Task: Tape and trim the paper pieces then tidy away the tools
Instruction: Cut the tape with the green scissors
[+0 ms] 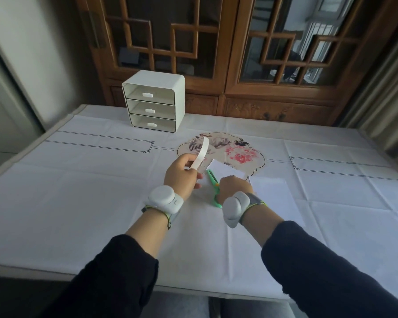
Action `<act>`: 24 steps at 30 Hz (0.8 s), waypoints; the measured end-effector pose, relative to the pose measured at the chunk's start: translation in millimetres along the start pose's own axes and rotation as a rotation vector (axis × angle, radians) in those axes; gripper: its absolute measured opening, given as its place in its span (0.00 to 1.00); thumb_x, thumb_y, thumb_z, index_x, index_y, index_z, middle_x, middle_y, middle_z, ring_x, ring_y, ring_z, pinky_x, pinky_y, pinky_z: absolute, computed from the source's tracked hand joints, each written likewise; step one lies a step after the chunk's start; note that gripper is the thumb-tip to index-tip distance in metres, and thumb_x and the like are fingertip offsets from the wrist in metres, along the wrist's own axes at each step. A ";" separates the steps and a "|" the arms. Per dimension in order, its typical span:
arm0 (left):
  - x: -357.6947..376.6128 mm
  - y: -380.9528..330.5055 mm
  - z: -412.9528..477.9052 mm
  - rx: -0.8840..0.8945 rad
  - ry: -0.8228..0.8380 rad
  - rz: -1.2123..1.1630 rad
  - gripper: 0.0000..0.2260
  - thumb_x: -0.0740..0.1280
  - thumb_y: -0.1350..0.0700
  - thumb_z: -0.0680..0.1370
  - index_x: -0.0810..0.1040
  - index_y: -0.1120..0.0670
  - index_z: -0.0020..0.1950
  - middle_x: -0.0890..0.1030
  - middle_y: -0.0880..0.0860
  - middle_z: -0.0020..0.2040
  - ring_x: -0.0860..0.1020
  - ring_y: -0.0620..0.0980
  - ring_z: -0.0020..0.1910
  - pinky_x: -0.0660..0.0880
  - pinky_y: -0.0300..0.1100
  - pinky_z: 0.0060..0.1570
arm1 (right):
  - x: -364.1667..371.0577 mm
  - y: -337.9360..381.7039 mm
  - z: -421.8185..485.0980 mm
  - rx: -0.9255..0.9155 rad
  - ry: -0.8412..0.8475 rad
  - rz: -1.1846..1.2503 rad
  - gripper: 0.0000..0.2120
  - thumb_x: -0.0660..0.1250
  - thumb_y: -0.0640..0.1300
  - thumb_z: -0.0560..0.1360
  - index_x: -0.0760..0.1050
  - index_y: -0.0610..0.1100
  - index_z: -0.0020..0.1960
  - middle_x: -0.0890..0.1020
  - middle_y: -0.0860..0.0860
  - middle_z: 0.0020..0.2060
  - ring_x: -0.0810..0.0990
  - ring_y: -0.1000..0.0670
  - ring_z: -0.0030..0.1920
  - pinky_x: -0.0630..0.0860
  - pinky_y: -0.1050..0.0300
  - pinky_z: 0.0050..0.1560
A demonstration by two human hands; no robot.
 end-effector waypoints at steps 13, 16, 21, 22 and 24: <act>1.3 -5.4 8.7 0.037 0.100 0.024 0.12 0.58 0.69 0.77 0.74 0.56 0.54 0.77 0.49 0.49 0.81 0.44 0.32 0.77 0.37 0.26 | -27.4 -43.2 -16.6 -0.010 -0.203 0.632 0.20 0.68 0.46 0.73 0.72 0.47 0.65 0.78 0.51 0.42 0.80 0.46 0.43 0.71 0.60 0.37; 7.3 -8.4 12.4 0.050 0.119 0.067 0.13 0.57 0.68 0.76 0.74 0.55 0.54 0.78 0.53 0.53 0.80 0.43 0.31 0.74 0.35 0.24 | -25.2 -49.3 -23.0 -0.013 -0.205 0.657 0.17 0.73 0.53 0.69 0.74 0.48 0.54 0.76 0.55 0.32 0.75 0.55 0.32 0.65 0.63 0.29; 13.5 -18.0 17.5 0.080 0.126 0.142 0.14 0.56 0.68 0.76 0.72 0.50 0.51 0.77 0.52 0.53 0.79 0.45 0.32 0.72 0.33 0.23 | -18.6 -53.3 -29.7 -0.035 -0.183 0.600 0.19 0.72 0.59 0.67 0.72 0.49 0.49 0.78 0.53 0.34 0.77 0.51 0.37 0.68 0.62 0.31; 13.5 -18.9 18.3 0.084 0.127 0.153 0.15 0.56 0.68 0.76 0.72 0.49 0.51 0.77 0.52 0.52 0.78 0.44 0.31 0.73 0.33 0.23 | -17.0 -53.4 -31.4 -0.033 -0.173 0.592 0.21 0.72 0.61 0.66 0.72 0.49 0.50 0.78 0.53 0.35 0.77 0.50 0.38 0.69 0.61 0.32; 15.9 -22.1 20.1 0.093 0.133 0.180 0.15 0.56 0.69 0.76 0.72 0.49 0.50 0.77 0.51 0.52 0.78 0.42 0.30 0.73 0.33 0.23 | -15.1 -54.9 -35.8 -0.035 -0.157 0.574 0.25 0.71 0.65 0.65 0.72 0.51 0.52 0.78 0.52 0.40 0.77 0.50 0.39 0.71 0.60 0.34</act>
Point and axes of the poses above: each hand's wrist, its own z-axis towards the middle knuckle, its own x-axis out of the palm, y = z × x, the point moved 7 cm from there along z, towards the middle knuckle
